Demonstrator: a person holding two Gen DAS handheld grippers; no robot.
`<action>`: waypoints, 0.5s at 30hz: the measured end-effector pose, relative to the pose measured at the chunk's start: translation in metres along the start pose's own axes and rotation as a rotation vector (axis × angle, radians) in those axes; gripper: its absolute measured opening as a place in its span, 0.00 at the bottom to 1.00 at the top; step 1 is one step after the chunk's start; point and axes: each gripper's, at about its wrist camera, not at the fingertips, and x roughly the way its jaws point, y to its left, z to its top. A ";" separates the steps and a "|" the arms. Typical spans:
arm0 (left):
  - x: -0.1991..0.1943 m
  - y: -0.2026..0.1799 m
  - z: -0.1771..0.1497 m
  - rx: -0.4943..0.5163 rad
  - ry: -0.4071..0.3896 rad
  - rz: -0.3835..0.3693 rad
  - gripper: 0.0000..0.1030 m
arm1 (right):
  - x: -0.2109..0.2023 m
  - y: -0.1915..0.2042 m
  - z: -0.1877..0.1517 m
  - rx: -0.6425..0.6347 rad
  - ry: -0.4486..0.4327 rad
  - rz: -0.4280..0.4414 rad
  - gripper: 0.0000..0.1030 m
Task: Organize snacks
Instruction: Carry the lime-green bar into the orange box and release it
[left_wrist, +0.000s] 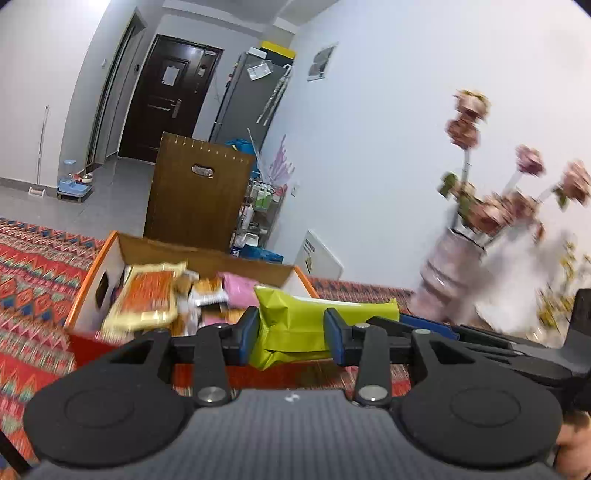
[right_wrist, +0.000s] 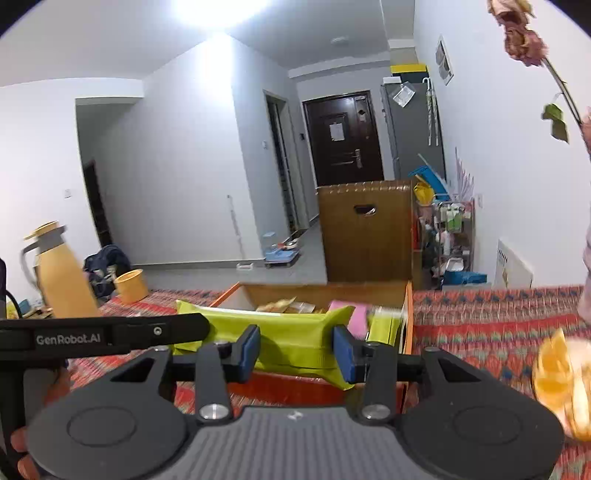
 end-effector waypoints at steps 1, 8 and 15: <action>0.015 0.007 0.006 -0.006 0.004 -0.002 0.37 | 0.012 -0.003 0.004 0.003 -0.001 -0.008 0.42; 0.094 0.055 0.024 -0.055 0.071 0.020 0.37 | 0.112 -0.032 0.017 0.057 0.062 -0.026 0.42; 0.144 0.083 0.005 -0.044 0.157 0.041 0.37 | 0.172 -0.053 -0.006 0.102 0.139 -0.062 0.36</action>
